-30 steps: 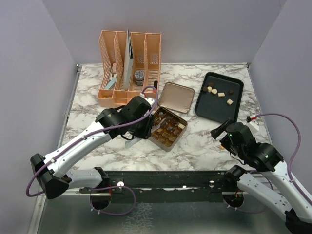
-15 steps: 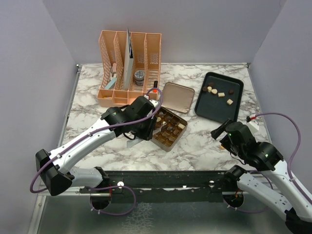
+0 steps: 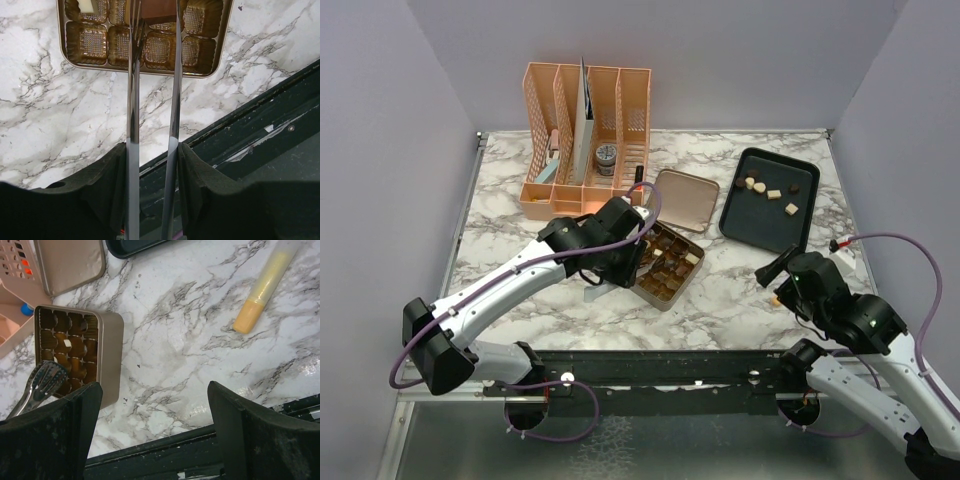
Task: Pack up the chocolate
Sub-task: Place the fake chocolate in the packing box.
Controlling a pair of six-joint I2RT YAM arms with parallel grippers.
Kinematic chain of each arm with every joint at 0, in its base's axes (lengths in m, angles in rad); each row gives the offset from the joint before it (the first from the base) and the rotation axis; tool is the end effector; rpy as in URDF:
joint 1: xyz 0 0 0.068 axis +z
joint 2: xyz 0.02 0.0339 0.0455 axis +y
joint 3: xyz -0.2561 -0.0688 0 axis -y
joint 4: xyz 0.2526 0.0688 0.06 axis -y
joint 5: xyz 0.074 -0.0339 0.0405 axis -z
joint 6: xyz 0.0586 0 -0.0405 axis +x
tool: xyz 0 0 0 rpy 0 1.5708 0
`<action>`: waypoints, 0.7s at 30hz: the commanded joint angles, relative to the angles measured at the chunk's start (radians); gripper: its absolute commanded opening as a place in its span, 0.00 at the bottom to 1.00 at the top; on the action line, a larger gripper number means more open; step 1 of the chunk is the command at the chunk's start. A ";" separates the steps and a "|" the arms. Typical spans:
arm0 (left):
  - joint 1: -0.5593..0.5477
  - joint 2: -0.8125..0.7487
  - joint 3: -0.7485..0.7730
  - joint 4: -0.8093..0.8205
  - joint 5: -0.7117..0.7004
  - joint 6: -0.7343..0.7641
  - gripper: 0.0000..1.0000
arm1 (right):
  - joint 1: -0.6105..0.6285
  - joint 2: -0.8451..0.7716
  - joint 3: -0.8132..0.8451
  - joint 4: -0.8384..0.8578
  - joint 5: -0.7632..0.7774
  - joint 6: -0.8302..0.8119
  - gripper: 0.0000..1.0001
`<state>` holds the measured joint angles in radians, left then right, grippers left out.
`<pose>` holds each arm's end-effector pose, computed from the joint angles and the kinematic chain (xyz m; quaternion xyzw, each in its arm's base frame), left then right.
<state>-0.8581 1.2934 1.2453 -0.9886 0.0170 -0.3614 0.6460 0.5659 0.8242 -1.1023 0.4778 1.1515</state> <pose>0.1775 -0.2069 0.2935 0.2393 0.9344 -0.1578 0.2116 0.1092 0.0486 0.2792 0.3085 0.8583 0.1326 0.3881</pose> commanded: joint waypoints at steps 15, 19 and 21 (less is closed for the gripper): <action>0.004 0.016 0.064 0.047 -0.009 0.011 0.49 | -0.003 -0.014 0.050 -0.026 0.027 0.001 0.91; 0.004 0.039 0.135 0.100 -0.059 0.031 0.49 | -0.003 -0.007 0.102 -0.052 0.042 -0.004 0.91; 0.004 0.057 0.168 0.153 -0.077 0.047 0.49 | -0.003 -0.007 0.134 -0.063 0.047 -0.004 0.91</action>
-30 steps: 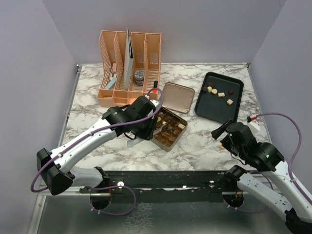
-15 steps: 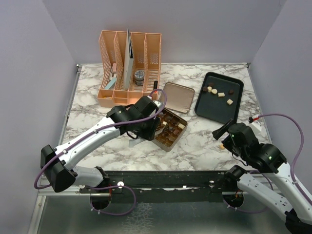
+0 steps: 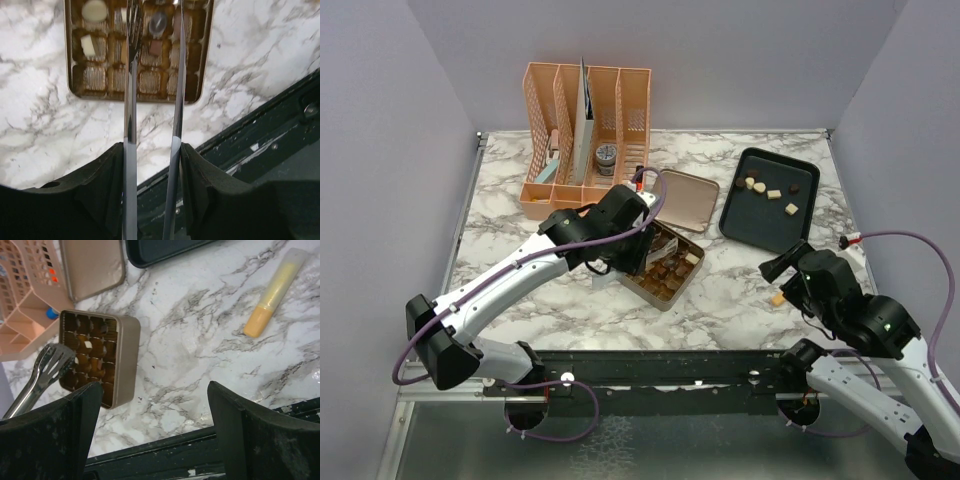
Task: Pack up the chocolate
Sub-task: Place the fake chocolate in the packing box, then pick up the fake chocolate from the plate.
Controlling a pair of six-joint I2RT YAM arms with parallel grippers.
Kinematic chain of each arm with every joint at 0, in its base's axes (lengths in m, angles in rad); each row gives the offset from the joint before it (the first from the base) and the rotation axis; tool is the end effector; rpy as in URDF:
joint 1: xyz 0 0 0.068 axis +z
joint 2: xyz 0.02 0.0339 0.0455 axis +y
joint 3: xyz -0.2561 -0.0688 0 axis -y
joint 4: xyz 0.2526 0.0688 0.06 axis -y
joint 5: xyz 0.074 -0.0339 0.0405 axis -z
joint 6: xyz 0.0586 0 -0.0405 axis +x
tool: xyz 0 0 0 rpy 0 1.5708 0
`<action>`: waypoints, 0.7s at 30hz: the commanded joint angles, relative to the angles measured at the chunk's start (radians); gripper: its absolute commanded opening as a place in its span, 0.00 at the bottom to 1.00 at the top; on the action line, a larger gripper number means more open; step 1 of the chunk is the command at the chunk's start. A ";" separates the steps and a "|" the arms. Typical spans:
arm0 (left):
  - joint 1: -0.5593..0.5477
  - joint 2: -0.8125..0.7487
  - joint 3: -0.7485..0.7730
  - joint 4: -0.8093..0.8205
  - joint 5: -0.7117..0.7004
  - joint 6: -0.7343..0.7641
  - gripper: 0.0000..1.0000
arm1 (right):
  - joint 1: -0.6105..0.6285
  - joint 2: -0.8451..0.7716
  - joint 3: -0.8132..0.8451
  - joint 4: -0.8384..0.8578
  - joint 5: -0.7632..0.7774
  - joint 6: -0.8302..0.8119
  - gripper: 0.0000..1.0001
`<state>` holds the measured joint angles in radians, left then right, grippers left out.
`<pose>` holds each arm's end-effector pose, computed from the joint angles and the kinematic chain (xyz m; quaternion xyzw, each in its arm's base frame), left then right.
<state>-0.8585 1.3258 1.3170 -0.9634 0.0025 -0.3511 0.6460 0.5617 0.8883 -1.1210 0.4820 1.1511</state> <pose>0.1866 -0.2163 0.3102 0.2402 0.9249 -0.1686 0.2419 0.1054 0.0454 0.2979 0.3121 0.8478 0.1500 0.4018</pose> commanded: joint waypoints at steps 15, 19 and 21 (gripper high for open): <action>-0.009 0.333 0.160 0.731 -0.047 0.320 0.48 | -0.003 -0.033 0.255 -0.047 0.110 -0.065 0.88; -0.047 0.449 0.214 0.815 -0.043 0.388 0.48 | -0.004 -0.044 0.286 -0.030 0.116 -0.094 0.89; -0.072 0.518 0.270 0.829 -0.050 0.398 0.48 | -0.003 -0.051 0.298 -0.024 0.119 -0.103 0.88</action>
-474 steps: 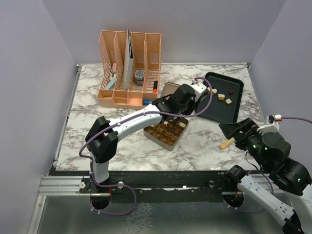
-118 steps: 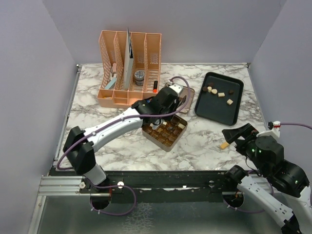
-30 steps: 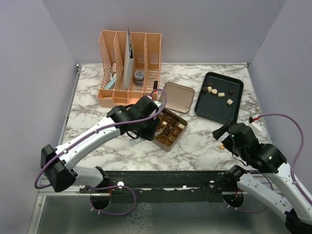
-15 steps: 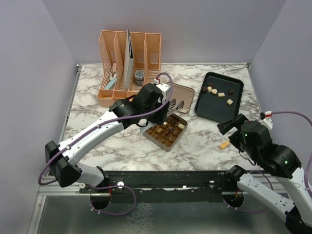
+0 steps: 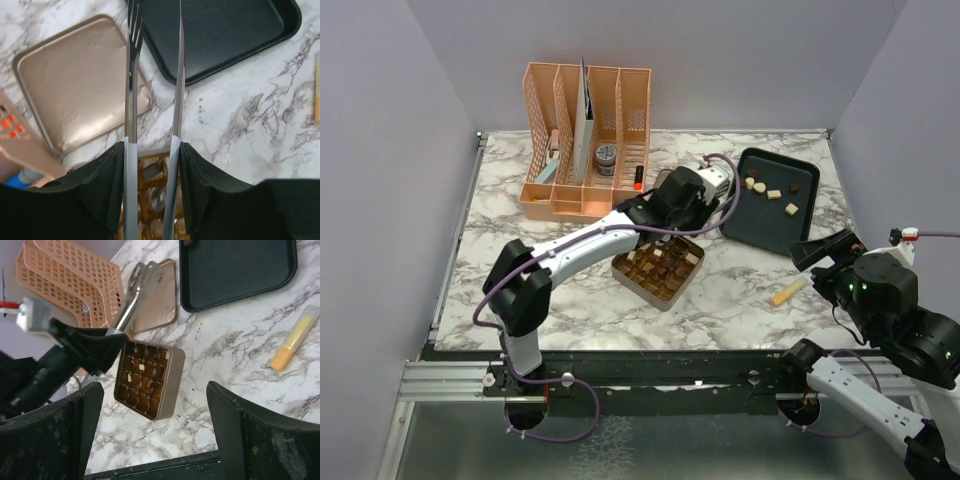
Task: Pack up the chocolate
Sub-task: Pick up the fake chocolate from the plate.
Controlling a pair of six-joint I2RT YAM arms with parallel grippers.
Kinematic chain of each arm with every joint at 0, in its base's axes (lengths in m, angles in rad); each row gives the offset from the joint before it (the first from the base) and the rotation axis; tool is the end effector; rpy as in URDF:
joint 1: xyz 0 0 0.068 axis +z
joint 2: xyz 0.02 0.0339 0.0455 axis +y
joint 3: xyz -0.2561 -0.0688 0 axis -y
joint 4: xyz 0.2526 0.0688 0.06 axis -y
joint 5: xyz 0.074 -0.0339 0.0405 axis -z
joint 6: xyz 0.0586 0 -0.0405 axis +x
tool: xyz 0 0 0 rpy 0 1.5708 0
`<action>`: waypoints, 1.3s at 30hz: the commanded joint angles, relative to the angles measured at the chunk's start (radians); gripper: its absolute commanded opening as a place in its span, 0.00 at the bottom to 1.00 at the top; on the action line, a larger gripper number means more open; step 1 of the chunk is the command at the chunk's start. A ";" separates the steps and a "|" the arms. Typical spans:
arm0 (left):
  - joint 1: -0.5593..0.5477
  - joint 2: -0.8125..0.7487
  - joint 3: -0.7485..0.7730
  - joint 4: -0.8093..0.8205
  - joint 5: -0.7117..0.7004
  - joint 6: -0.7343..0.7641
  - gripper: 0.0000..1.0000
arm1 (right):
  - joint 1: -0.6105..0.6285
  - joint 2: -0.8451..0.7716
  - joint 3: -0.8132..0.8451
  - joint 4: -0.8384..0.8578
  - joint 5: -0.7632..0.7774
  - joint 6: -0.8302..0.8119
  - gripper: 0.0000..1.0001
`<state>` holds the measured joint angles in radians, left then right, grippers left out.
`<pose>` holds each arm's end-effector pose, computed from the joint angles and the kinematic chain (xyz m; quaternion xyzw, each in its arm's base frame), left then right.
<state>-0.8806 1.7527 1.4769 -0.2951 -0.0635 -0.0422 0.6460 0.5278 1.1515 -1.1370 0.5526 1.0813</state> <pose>0.2812 -0.3348 0.2827 0.3431 0.8074 -0.1884 0.4414 0.0797 0.0216 0.3779 0.3137 0.7814 0.2159 0.4944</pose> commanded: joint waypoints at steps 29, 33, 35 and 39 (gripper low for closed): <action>-0.143 0.743 0.706 0.156 -0.079 0.138 0.50 | -0.003 -0.052 0.051 -0.047 0.062 -0.007 0.88; -0.143 0.777 0.737 0.164 -0.072 0.142 0.50 | -0.003 -0.049 0.056 -0.045 0.063 -0.009 0.88; -0.143 0.792 0.750 0.165 -0.074 0.143 0.50 | -0.003 -0.049 0.056 -0.047 0.061 -0.008 0.88; -0.143 0.817 0.766 0.187 -0.077 0.144 0.50 | -0.003 -0.052 0.054 -0.052 0.059 -0.004 0.88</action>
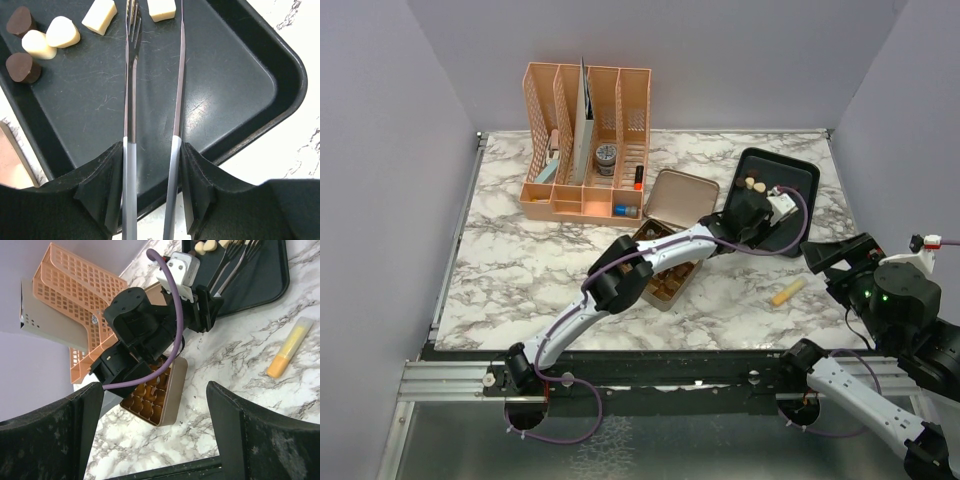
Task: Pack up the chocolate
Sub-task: Pick up the fake chocolate from the plate.
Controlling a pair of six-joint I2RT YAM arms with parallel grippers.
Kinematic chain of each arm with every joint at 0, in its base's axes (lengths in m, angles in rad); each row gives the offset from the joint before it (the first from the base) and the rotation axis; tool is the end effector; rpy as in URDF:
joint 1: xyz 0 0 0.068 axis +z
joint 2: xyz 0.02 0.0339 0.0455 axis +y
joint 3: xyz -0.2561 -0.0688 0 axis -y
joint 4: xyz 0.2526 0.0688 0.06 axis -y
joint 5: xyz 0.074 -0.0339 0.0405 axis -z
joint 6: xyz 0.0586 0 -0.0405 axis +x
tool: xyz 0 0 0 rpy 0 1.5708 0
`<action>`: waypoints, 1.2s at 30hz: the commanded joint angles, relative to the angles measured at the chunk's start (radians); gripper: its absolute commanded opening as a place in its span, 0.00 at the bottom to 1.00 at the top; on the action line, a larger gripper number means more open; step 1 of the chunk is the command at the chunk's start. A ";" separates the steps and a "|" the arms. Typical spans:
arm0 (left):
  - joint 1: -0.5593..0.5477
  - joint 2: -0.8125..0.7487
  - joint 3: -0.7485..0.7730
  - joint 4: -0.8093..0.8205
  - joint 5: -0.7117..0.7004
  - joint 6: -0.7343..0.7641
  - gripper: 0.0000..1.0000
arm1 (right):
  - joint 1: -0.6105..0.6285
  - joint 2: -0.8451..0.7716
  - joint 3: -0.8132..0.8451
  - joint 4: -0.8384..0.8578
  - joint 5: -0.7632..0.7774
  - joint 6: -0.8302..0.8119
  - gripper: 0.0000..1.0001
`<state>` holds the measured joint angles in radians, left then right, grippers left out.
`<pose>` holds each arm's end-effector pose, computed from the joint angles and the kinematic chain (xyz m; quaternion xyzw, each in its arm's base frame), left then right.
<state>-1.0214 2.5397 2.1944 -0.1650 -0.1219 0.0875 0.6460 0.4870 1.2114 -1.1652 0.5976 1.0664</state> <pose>0.3217 -0.5118 0.1649 0.4271 0.7483 -0.1803 0.4744 0.0628 0.0061 0.3934 0.3226 0.7565 0.2236 0.5231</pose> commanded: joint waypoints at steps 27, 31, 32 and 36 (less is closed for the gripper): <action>-0.003 -0.058 -0.031 0.096 -0.045 0.008 0.29 | -0.003 -0.028 -0.049 0.010 0.000 0.014 0.88; -0.003 -0.143 -0.115 0.113 -0.041 -0.003 0.29 | -0.003 -0.028 -0.061 0.021 -0.007 0.014 0.88; -0.003 -0.166 -0.139 0.120 -0.040 -0.009 0.29 | -0.003 -0.028 -0.064 0.024 -0.010 0.015 0.88; -0.003 -0.247 -0.231 0.143 -0.024 -0.030 0.29 | -0.003 -0.025 -0.079 0.042 -0.021 0.015 0.88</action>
<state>-1.0214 2.4355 2.0281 -0.0971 -0.1471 0.0868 0.6460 0.4671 1.1519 -1.1503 0.5903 1.0729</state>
